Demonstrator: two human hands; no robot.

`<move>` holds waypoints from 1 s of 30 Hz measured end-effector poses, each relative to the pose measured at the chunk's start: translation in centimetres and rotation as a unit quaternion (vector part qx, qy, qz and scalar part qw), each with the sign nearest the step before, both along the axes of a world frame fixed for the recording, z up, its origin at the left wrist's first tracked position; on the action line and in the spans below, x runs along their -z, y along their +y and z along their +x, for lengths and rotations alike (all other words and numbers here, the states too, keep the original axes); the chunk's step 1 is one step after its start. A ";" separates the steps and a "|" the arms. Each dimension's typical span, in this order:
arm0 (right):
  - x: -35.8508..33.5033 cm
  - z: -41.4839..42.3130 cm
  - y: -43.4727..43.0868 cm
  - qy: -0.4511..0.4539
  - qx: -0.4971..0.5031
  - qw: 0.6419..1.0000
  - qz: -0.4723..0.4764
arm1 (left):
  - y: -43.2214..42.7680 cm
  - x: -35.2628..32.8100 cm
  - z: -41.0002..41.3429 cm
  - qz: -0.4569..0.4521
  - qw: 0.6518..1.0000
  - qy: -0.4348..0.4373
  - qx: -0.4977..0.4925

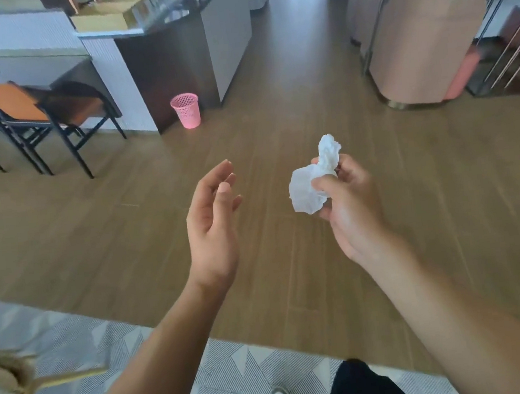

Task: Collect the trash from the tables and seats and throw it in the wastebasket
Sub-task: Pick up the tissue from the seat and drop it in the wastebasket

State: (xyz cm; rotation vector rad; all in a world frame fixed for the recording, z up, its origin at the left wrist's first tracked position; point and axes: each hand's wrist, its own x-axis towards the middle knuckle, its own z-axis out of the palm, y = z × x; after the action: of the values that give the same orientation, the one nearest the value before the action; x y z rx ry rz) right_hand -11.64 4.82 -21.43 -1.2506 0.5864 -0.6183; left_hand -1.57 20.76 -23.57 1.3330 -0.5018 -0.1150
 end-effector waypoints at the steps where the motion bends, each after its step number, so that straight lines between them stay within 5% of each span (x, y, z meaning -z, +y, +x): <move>1: 0.1 1.3 -0.5 0.000 0.002 1.000 0.002 | -0.5 0.0 1.4 -0.001 1.000 0.000 -0.002; 30: 1.5 55.9 -23.0 0.017 -0.137 0.990 0.011 | -21.1 2.1 49.7 0.010 0.991 0.037 -0.128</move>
State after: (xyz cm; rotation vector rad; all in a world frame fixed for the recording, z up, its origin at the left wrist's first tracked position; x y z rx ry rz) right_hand 44.24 -18.20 -22.91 -1.2965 0.4385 -0.3608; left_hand 48.12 -0.37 -25.71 1.3964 -0.2636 0.0420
